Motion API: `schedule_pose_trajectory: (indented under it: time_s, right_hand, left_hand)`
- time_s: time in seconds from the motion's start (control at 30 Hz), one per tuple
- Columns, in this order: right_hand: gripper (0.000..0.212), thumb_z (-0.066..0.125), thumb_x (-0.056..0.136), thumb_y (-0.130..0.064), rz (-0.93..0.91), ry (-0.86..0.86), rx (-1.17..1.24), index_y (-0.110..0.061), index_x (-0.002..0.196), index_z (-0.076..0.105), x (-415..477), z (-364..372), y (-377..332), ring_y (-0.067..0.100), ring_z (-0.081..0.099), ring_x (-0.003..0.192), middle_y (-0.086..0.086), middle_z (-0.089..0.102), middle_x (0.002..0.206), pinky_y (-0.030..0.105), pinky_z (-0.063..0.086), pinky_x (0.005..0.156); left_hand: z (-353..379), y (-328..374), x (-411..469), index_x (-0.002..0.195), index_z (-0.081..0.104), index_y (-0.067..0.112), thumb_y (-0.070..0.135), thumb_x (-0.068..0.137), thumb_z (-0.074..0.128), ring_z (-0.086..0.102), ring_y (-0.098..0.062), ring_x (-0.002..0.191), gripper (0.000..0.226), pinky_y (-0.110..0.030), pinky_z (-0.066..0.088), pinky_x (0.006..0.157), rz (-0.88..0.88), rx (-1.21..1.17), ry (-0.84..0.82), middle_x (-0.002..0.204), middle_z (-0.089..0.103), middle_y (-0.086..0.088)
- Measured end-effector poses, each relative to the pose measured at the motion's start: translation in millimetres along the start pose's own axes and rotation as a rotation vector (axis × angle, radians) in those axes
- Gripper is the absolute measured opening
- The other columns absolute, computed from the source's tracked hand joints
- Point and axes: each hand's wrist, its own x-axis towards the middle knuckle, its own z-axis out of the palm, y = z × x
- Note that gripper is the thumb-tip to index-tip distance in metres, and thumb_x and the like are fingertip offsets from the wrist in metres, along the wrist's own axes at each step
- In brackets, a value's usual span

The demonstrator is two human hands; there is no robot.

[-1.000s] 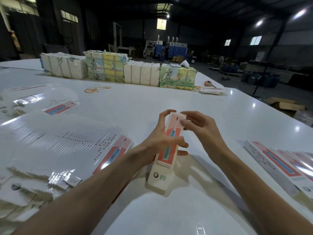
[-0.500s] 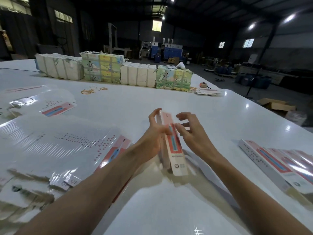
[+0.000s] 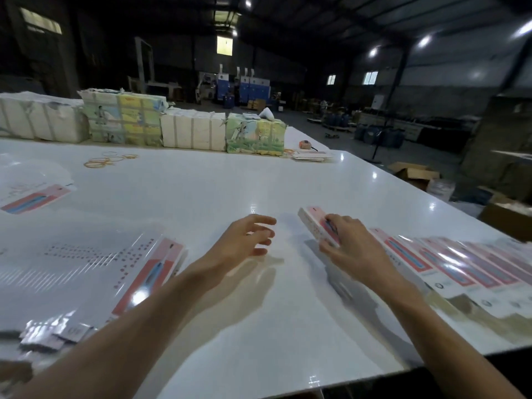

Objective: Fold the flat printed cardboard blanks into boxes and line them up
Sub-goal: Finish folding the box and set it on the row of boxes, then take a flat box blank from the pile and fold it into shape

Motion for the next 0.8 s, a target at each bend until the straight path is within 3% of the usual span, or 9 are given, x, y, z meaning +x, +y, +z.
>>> schedule_pose_trajectory:
  time_s: [0.2, 0.53, 0.67, 0.8]
  right_hand:
    - [0.047, 0.043, 0.108, -0.039, 0.143, 0.012, -0.408, -0.023, 0.151, 0.040, -29, -2, 69, 0.024, 0.044, 0.136, 0.001, 0.044, 0.156, 0.044, 0.037, 0.117]
    - [0.044, 0.046, 0.108, -0.042, 0.154, 0.043, -0.436, -0.024, 0.148, 0.045, -44, -29, 70, 0.022, 0.048, 0.133, -0.001, 0.048, 0.151, 0.045, 0.037, 0.119]
    - [0.040, 0.051, 0.107, -0.042, -0.018, 0.100, -0.333, -0.019, 0.140, 0.059, -6, -25, 19, 0.023, 0.060, 0.124, 0.002, 0.061, 0.142, 0.042, 0.046, 0.109]
    - [0.024, 0.053, 0.105, -0.033, -0.169, 0.170, -0.136, -0.018, 0.113, 0.069, 35, 0, -46, 0.022, 0.066, 0.092, 0.000, 0.073, 0.104, 0.041, 0.058, 0.082]
  left_hand:
    - [0, -5, 0, 0.112, 0.078, 0.018, 0.005, 0.104, 0.057, 0.073, -0.011, 0.088, 0.026, -0.020, 0.056, 0.076, 0.035, 0.102, -0.045, 0.100, 0.076, -0.003]
    - [1, -8, -3, 0.106, 0.080, 0.027, 0.009, 0.104, 0.056, 0.075, -0.017, 0.092, 0.030, -0.026, 0.057, 0.087, 0.056, 0.232, -0.085, 0.098, 0.078, 0.001]
    - [4, -3, -8, 0.100, 0.080, 0.027, 0.007, 0.102, 0.055, 0.074, -0.015, 0.086, 0.032, -0.024, 0.057, 0.080, 0.093, 0.305, -0.065, 0.093, 0.077, 0.002]
    - [4, 9, -12, 0.079, 0.075, 0.029, 0.009, 0.094, 0.055, 0.069, -0.011, 0.066, 0.032, -0.021, 0.051, 0.066, 0.272, 0.494, 0.100, 0.077, 0.073, 0.007]
